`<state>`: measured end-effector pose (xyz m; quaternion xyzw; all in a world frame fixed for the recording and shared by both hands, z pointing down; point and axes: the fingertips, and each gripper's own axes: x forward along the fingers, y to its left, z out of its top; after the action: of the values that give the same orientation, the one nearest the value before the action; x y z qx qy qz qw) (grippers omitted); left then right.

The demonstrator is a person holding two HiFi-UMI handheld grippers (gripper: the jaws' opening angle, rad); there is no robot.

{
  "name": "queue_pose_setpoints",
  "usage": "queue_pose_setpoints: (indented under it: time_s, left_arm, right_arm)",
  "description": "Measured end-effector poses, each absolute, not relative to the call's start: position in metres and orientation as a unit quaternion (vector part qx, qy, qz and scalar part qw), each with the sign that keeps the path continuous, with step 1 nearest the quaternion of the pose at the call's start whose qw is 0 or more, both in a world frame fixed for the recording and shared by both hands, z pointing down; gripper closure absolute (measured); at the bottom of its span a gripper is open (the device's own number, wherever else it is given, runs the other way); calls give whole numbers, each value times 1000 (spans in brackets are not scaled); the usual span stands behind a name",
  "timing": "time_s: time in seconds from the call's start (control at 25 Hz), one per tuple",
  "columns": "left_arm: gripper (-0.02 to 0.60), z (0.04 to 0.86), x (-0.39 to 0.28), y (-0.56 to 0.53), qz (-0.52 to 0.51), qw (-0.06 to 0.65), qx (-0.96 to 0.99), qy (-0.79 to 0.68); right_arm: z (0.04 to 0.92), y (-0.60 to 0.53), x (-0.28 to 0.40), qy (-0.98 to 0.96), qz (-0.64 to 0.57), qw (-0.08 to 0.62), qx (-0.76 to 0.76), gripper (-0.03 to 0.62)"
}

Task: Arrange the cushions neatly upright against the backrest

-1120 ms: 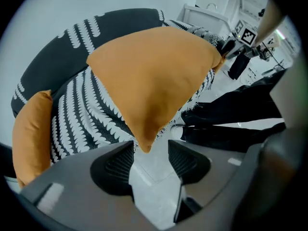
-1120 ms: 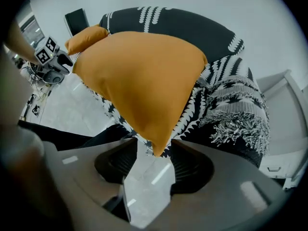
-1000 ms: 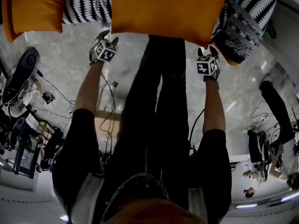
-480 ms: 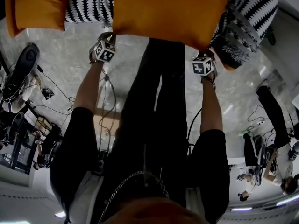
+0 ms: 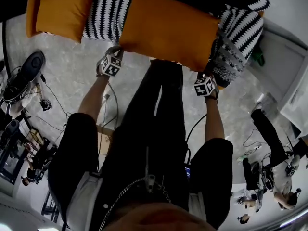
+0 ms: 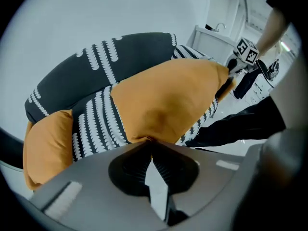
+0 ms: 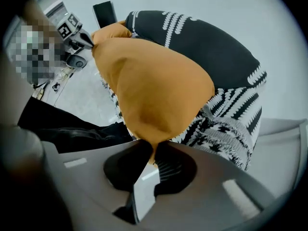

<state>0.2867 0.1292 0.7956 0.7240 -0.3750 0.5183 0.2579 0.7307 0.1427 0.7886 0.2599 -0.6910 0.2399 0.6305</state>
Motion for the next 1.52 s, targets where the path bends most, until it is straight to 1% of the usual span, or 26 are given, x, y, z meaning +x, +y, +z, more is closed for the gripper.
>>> queue_pose_setpoints:
  time_s: [0.16,0.44,0.68,0.84,1.04,1.24,1.4,1.52]
  left_arm:
    - [561,759,288,97,484,264,723,-417]
    - [563,706,296,23,447,239,736,-448]
    - [563,669,309,-65,425,205,742,-475]
    - [563,655,318,-124,411,201,740,-493]
    - [563,641,323,-196,399,208,728,-517]
    - [561,606,323,-248,366,219,706,-565]
    - [552,582,324,-261,349,222,697,-586]
    - [552,571,324,-248,358,221,700,-578]
  right_arm:
    - [757,124,724,-707,238,617,250,556]
    - [703,51,728,-738,239,567,276,554]
    - [676,-26,739,-748,247,523,325,553]
    - [662,-79,747,-753,247,502,345,551]
    - [656,-144,755,-755,246,480,372,549]
    - [657,-204,765,-753,260,457,395,548]
    - [664,-247,776,-745,271,435,426,546]
    - [668,-278,782,-733,269,426,456,544]
